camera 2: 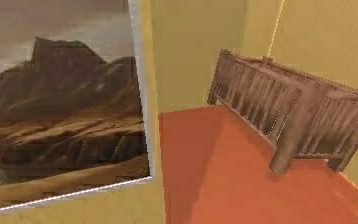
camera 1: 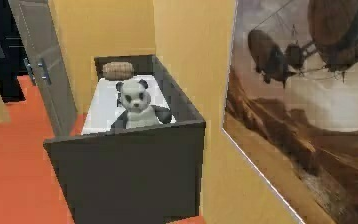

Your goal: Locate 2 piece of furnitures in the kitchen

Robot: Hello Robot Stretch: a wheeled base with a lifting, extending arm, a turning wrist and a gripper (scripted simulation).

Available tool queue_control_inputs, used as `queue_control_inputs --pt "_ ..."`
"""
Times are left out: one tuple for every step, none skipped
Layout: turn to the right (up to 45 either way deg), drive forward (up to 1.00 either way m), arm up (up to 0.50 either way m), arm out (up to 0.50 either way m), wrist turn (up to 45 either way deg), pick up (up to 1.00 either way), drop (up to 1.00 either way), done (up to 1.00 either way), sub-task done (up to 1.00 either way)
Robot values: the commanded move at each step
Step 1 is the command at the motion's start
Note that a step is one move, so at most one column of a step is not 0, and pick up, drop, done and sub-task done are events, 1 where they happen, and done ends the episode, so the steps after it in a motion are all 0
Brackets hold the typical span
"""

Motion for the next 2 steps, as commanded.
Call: queue_control_inputs --pt "-45.0 0.0 0.0 0.0 0.0 0.0 0.0 0.0 0.0" --pt "-9.0 0.0 0.0 0.0 0.0 0.0 0.0 0.0 0.0"
